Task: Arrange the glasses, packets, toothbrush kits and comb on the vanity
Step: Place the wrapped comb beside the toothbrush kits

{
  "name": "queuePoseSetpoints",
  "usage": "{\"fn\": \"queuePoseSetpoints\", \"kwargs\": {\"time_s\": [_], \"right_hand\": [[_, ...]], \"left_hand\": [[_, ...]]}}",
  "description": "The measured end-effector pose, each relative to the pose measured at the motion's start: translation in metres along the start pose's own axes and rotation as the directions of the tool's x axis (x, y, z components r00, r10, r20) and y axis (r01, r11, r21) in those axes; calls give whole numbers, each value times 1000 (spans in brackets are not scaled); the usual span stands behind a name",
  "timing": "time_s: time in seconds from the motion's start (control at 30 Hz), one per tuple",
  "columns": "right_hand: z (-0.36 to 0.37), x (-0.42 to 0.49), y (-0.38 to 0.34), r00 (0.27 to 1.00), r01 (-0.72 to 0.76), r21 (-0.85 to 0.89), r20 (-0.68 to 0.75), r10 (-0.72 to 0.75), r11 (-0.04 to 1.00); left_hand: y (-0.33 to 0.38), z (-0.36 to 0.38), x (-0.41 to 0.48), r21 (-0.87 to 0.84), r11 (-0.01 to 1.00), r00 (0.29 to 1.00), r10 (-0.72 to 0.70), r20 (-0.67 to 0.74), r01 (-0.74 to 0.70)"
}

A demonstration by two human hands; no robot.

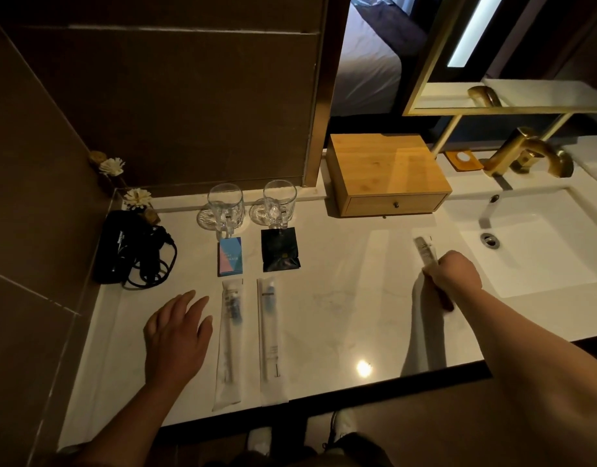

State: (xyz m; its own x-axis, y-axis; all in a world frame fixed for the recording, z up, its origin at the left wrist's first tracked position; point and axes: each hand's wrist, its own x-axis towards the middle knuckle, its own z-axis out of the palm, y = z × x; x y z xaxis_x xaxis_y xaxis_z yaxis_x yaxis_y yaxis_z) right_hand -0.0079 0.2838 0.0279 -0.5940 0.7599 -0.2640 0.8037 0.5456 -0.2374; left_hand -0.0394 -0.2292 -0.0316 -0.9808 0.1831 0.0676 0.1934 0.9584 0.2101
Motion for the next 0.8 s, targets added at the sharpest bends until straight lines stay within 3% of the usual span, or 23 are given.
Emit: {"fn": "queuePoseSetpoints", "kwargs": {"time_s": [0.2, 0.47, 0.8], "right_hand": [[1, -6, -3, 1000, 13, 95, 11, -14, 995], [20, -55, -23, 987, 95, 512, 63, -148, 853], [37, -132, -66, 956, 136, 619, 124, -267, 773]], "left_hand": [[2, -2, 0, 7, 1000, 1000, -5, 6, 5], [1, -4, 0, 18, 1000, 999, 6, 37, -6], [-4, -1, 2, 29, 999, 998, 13, 55, -15]]}}
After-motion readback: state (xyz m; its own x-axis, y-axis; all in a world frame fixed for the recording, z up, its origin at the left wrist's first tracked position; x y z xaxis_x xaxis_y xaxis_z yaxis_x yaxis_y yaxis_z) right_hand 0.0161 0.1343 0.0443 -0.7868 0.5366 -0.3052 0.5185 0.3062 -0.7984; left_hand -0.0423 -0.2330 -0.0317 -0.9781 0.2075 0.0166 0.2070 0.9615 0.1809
